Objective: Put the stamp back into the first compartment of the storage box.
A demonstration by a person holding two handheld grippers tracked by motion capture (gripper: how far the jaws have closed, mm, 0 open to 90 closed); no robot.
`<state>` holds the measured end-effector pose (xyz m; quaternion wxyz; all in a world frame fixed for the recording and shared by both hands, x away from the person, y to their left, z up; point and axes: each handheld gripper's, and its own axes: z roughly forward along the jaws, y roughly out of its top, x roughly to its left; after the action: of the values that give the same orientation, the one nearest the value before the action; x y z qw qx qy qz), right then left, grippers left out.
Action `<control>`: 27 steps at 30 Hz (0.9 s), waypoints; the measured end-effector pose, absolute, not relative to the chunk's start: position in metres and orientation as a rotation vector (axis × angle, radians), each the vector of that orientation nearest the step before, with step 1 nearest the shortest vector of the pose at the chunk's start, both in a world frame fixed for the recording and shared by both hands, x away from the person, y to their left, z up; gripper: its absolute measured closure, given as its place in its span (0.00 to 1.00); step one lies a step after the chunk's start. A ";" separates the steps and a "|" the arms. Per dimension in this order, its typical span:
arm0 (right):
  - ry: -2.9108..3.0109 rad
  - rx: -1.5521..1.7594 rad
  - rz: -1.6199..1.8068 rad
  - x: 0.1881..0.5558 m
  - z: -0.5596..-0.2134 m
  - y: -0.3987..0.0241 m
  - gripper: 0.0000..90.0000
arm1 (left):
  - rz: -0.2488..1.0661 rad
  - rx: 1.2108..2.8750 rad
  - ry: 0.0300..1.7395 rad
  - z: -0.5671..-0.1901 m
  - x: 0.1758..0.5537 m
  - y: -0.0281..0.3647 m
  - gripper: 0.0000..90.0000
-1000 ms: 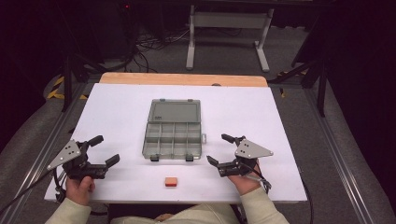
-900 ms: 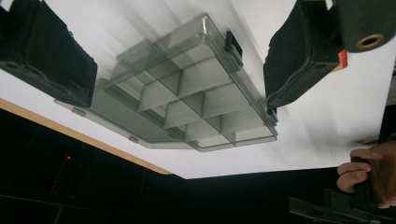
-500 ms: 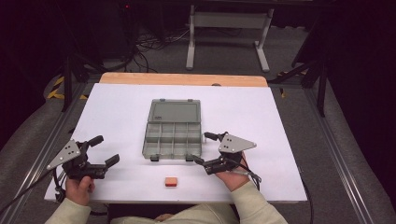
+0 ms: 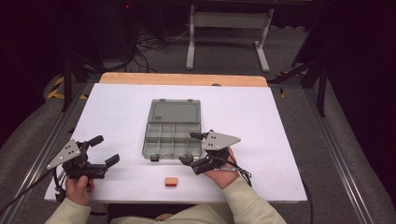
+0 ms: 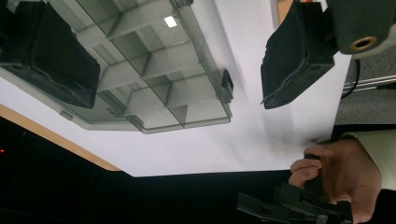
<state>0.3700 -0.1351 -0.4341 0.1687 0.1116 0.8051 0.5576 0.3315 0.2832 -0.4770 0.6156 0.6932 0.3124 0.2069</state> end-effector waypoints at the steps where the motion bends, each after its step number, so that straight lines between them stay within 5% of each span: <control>1: 2.289 0.317 1.585 0.370 -0.434 -0.135 0.14 | 0.477 1.593 0.719 -0.477 0.332 0.283 0.01; 27: 2.637 0.177 1.365 0.373 -0.432 -0.095 0.22 | 0.478 1.595 0.722 -0.476 0.331 0.284 0.01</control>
<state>0.3728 -0.0947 -0.4316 0.0834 0.0593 0.8834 0.4573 0.3314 0.2837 -0.4764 0.6156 0.6926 0.3134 0.2075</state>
